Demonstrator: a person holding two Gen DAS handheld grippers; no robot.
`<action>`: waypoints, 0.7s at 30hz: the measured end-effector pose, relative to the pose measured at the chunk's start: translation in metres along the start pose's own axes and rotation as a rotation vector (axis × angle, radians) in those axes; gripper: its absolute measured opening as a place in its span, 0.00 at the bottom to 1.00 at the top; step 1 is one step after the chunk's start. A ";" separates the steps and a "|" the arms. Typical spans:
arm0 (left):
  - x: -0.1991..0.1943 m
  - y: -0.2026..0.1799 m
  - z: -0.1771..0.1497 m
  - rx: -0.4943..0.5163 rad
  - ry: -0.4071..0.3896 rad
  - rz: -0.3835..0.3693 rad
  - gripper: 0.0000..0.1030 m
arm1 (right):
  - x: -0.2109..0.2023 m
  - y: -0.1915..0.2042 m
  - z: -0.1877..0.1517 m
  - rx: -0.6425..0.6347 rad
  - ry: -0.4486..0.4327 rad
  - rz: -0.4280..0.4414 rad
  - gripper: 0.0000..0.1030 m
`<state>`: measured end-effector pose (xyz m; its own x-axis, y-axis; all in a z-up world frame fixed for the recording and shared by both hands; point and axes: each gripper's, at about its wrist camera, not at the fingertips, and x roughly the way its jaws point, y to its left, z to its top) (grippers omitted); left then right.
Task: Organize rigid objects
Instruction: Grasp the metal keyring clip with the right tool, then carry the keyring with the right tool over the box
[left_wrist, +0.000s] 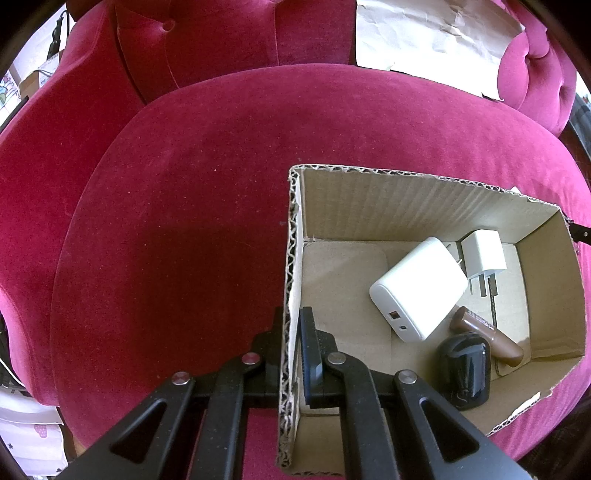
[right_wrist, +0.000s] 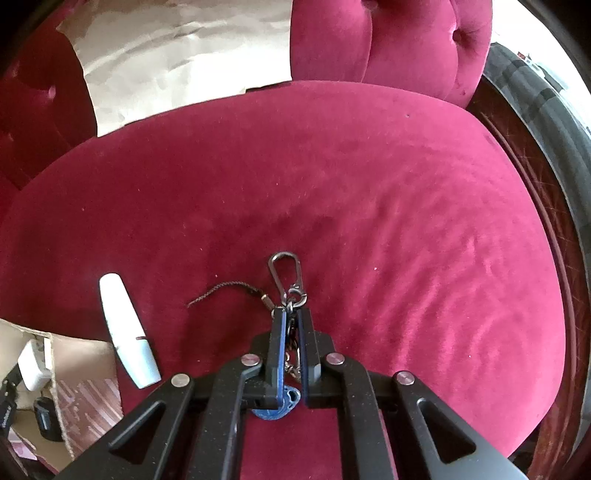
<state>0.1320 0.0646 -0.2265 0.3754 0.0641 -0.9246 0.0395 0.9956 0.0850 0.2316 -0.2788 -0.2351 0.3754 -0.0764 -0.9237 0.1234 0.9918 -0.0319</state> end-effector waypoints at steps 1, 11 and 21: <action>0.000 0.000 0.000 0.000 0.000 0.000 0.06 | -0.003 -0.001 0.000 0.002 -0.005 0.002 0.04; 0.000 0.000 0.000 0.000 0.000 0.000 0.06 | -0.033 -0.012 -0.005 0.014 -0.059 0.016 0.04; 0.000 0.000 0.000 0.000 0.000 0.000 0.06 | -0.064 -0.004 -0.003 -0.016 -0.112 0.019 0.04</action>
<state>0.1320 0.0645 -0.2265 0.3757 0.0646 -0.9245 0.0393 0.9956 0.0855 0.2043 -0.2773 -0.1775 0.4782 -0.0675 -0.8757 0.1005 0.9947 -0.0218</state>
